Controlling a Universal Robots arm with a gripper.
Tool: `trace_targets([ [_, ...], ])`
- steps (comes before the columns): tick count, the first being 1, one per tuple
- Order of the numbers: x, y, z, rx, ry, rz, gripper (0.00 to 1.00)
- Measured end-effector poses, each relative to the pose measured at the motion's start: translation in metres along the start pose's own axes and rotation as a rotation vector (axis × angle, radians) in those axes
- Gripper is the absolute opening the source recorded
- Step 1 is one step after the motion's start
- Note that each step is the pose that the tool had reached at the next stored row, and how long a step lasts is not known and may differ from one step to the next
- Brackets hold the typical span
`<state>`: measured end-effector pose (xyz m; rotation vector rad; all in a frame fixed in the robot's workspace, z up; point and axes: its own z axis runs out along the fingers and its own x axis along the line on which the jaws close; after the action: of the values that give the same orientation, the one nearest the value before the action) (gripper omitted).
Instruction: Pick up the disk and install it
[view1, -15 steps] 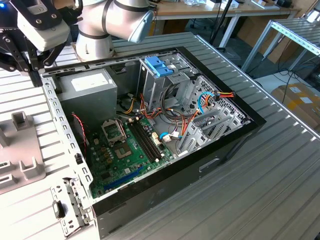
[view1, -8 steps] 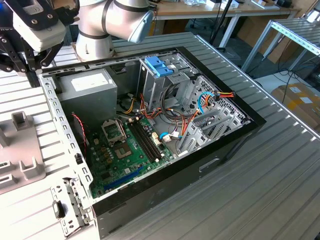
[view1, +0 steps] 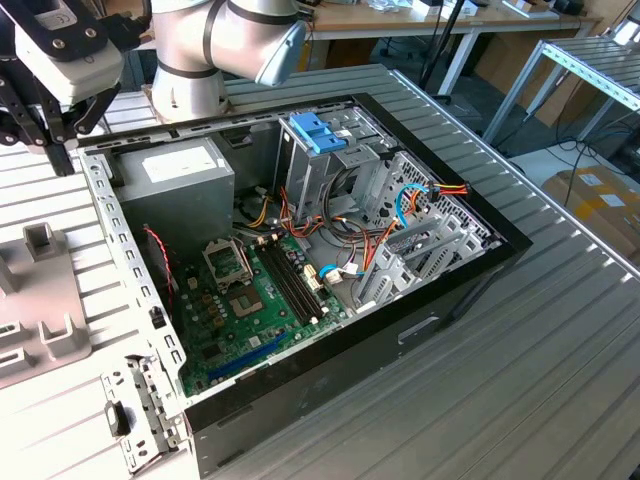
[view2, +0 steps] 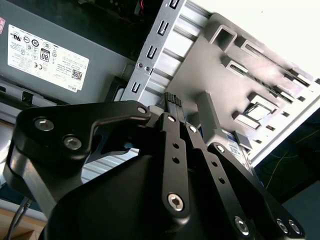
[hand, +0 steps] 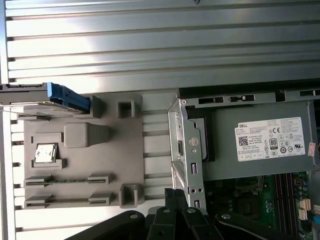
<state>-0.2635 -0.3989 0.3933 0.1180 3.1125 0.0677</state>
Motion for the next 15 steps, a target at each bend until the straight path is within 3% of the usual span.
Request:
trace_targets([
  [15, 0.0102, -0.0008, -0.0003, 0.0, -0.0001, 0.0, 0.11],
])
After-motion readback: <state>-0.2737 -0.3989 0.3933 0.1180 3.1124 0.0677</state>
